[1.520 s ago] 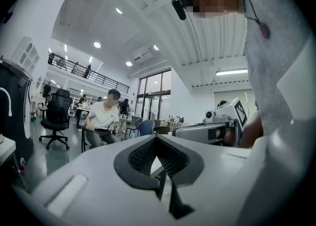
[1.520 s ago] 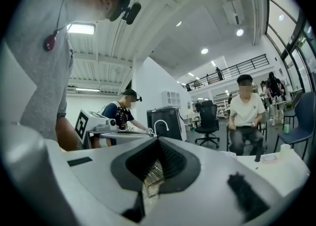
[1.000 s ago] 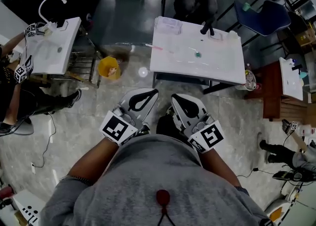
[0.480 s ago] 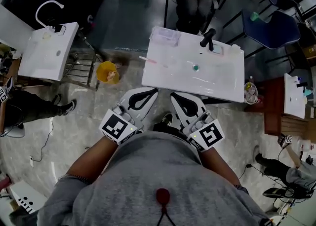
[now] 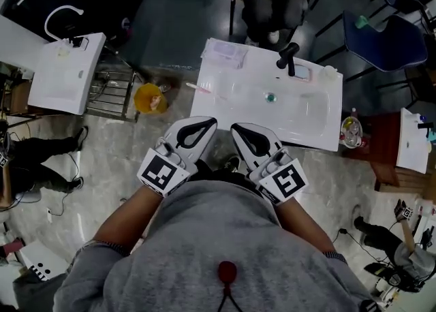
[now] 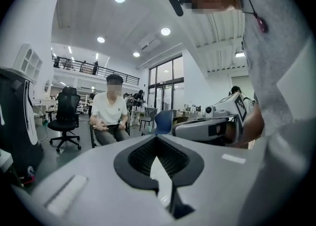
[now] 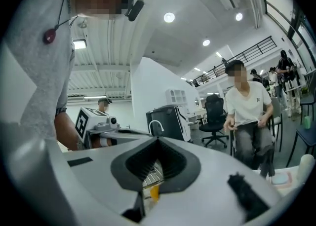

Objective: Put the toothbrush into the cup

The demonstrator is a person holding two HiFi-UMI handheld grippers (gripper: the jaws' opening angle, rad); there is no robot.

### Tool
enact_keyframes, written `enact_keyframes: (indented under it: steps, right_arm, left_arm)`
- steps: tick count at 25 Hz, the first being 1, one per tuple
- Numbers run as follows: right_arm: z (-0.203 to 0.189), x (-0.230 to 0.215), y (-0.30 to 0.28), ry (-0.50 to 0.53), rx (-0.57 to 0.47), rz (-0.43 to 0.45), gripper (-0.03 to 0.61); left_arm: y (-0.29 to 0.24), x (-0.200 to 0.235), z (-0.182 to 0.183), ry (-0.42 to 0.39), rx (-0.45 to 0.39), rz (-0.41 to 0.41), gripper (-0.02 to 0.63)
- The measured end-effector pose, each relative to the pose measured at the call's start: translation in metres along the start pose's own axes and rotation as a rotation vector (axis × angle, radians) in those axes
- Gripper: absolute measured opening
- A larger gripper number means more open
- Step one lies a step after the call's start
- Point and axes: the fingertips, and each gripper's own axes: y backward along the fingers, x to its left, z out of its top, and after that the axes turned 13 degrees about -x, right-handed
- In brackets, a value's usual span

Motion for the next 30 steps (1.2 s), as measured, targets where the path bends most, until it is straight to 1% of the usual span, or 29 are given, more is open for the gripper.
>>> enact_keyframes:
  steps: [2, 5, 8, 11, 15, 18, 21, 25, 28, 30]
  right_arm:
    - [-0.008, -0.008, -0.004, -0.015, 0.015, -0.013, 0.006]
    - [-0.016, -0.021, -0.014, -0.028, 0.026, -0.025, 0.006]
    - [-0.025, -0.034, -0.026, -0.019, 0.036, -0.061, 0.006]
    - [-0.032, -0.048, -0.039, -0.015, 0.039, -0.116, 0.006]
    - [-0.047, -0.068, -0.054, -0.007, 0.057, -0.198, 0.006]
    - [-0.061, -0.08, -0.065, -0.014, 0.076, -0.251, 0.006]
    - [-0.078, -0.094, -0.072, -0.012, 0.101, -0.302, 0.006]
    - [-0.096, -0.11, -0.075, -0.009, 0.111, -0.363, 0.006]
    - [-0.114, -0.122, -0.073, -0.017, 0.123, -0.419, 0.006]
    - [-0.126, -0.128, -0.071, -0.027, 0.13, -0.456, 0.006]
  left_arm:
    - [-0.005, 0.006, -0.006, 0.011, 0.019, -0.007, 0.006]
    - [-0.013, 0.023, -0.018, 0.005, 0.038, -0.021, 0.006]
    - [-0.021, 0.043, -0.03, 0.003, 0.057, -0.057, 0.006]
    - [-0.029, 0.061, -0.038, 0.008, 0.069, -0.115, 0.006]
    - [-0.041, 0.082, -0.049, 0.034, 0.084, -0.186, 0.006]
    - [-0.049, 0.099, -0.064, 0.011, 0.097, -0.251, 0.006]
    - [-0.057, 0.114, -0.086, -0.03, 0.134, -0.32, 0.008]
    - [-0.065, 0.125, -0.112, -0.053, 0.182, -0.376, 0.008]
    - [-0.07, 0.128, -0.129, -0.028, 0.228, -0.411, 0.008]
    - [-0.072, 0.129, -0.144, -0.043, 0.254, -0.458, 0.009]
